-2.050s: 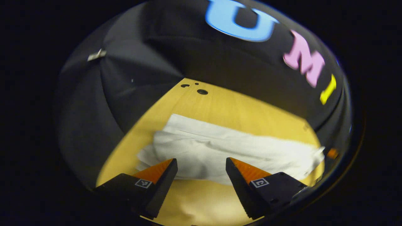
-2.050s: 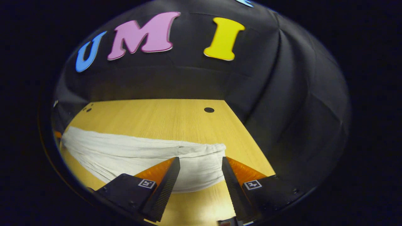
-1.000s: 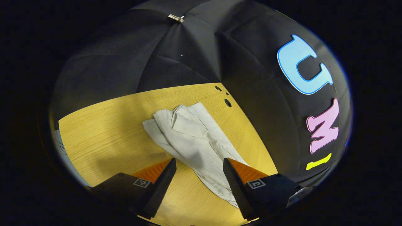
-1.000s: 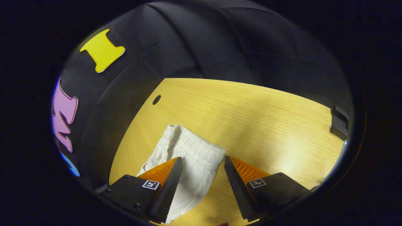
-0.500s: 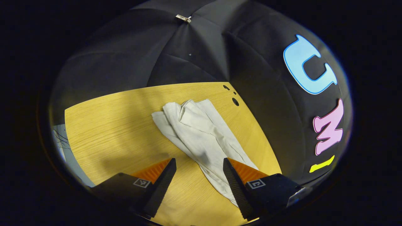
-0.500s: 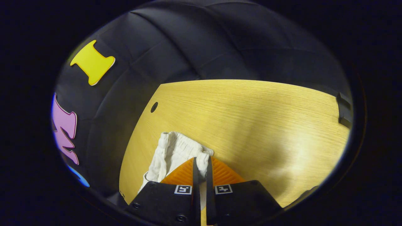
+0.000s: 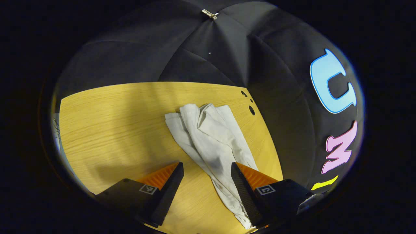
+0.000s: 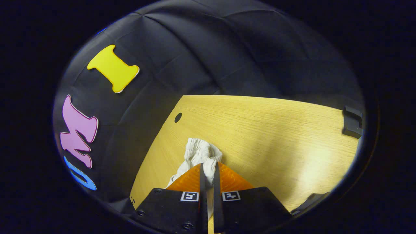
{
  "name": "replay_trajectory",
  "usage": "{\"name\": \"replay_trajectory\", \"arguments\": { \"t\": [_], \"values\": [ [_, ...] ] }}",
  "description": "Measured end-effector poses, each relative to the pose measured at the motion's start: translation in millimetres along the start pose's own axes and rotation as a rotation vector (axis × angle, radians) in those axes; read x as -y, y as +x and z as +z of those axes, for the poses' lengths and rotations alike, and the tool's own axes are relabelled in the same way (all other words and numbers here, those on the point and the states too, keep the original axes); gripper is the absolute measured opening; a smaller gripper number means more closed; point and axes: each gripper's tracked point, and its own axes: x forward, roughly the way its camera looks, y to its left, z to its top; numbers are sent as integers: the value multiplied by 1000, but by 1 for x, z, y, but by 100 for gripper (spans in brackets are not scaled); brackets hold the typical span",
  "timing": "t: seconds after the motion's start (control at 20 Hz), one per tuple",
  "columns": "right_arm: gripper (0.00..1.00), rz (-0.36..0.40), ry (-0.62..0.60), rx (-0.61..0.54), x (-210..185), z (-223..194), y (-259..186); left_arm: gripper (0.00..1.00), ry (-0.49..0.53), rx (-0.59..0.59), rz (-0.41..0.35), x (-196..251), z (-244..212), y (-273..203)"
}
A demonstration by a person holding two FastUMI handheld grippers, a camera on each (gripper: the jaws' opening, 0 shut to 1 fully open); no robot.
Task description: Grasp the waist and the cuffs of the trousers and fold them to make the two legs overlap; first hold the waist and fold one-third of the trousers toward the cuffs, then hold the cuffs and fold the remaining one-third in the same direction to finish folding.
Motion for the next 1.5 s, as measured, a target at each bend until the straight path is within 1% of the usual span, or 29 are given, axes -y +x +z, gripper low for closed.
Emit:
{"name": "replay_trajectory", "arguments": {
  "t": [0.35,0.45,0.5,0.55,0.6,0.7,0.75,0.85,1.0,1.1,1.25,1.5],
  "values": [
    [11,25,-15,37,-6,4,-22,95,-18,-19,-80,27,20,38],
    [11,30,-16,39,-7,3,-24,93,-25,-28,-93,33,22,52],
    [11,31,-17,41,-7,3,-25,86,-30,-47,-93,35,19,59],
    [11,31,-19,46,-6,2,-28,66,-32,-73,-62,26,11,67],
    [11,33,-20,52,-8,4,-29,46,-48,-91,-57,25,9,70],
    [11,50,-24,69,-9,6,-33,7,-73,-74,-54,21,9,66],
    [11,67,-31,74,-11,5,-38,10,-72,-73,-55,20,5,61],
    [11,98,-60,84,-18,7,-45,10,-62,-71,-50,18,0,56],
    [12,147,-151,114,-37,12,-48,10,-62,-75,-45,15,-7,44],
    [12,189,-215,136,-53,13,-59,10,-54,-81,-45,12,-17,35],
    [11,266,-269,161,-90,12,-71,10,-59,-88,-47,8,-31,23],
    [11,402,-356,149,-170,-21,-92,10,-81,-111,-57,5,-56,7]
  ]
}}
